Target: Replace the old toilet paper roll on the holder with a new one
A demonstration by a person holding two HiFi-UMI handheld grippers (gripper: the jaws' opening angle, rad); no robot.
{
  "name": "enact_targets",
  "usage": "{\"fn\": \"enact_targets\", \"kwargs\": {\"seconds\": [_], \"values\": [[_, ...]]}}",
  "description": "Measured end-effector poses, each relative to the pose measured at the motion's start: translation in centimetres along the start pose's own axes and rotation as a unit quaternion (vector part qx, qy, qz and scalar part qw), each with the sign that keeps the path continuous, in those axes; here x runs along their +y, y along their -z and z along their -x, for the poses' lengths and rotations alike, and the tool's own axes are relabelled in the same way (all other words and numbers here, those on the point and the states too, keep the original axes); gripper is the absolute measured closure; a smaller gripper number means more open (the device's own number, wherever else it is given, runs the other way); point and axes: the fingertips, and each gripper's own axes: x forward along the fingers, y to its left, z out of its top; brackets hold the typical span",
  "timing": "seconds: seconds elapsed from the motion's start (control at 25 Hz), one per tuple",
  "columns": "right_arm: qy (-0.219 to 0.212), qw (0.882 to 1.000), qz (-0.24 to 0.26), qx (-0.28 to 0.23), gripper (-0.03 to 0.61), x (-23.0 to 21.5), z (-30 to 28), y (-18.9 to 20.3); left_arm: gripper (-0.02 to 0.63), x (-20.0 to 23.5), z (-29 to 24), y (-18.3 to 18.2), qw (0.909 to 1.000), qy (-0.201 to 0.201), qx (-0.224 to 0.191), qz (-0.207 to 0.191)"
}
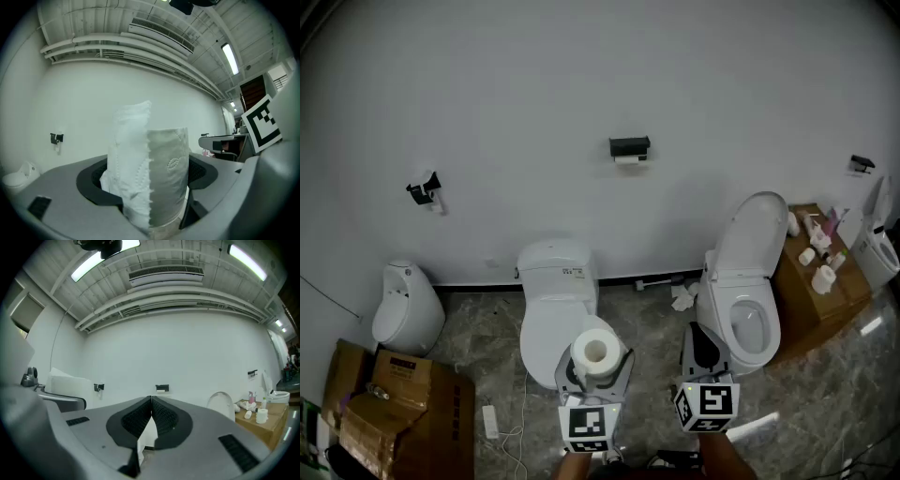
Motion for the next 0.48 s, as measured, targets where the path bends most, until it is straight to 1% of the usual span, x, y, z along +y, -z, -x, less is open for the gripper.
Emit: {"fn": "enact_targets", "kwargs": {"seconds": [0.32,0.48], "values": [[0.001,1.0,-0.007,0.001,0.561,-2.5,1.2,0.3,0.192,-2.7,-0.1,0.1,1.0,0.0,0.003,-0.005],[-0.002,1.0,-0.021,-0.001,0.561,-3.9,1.7,0.3,0.192,-4.2,0.0,-0.1,0.9999,-0.004,0.005,-0.008]]}}
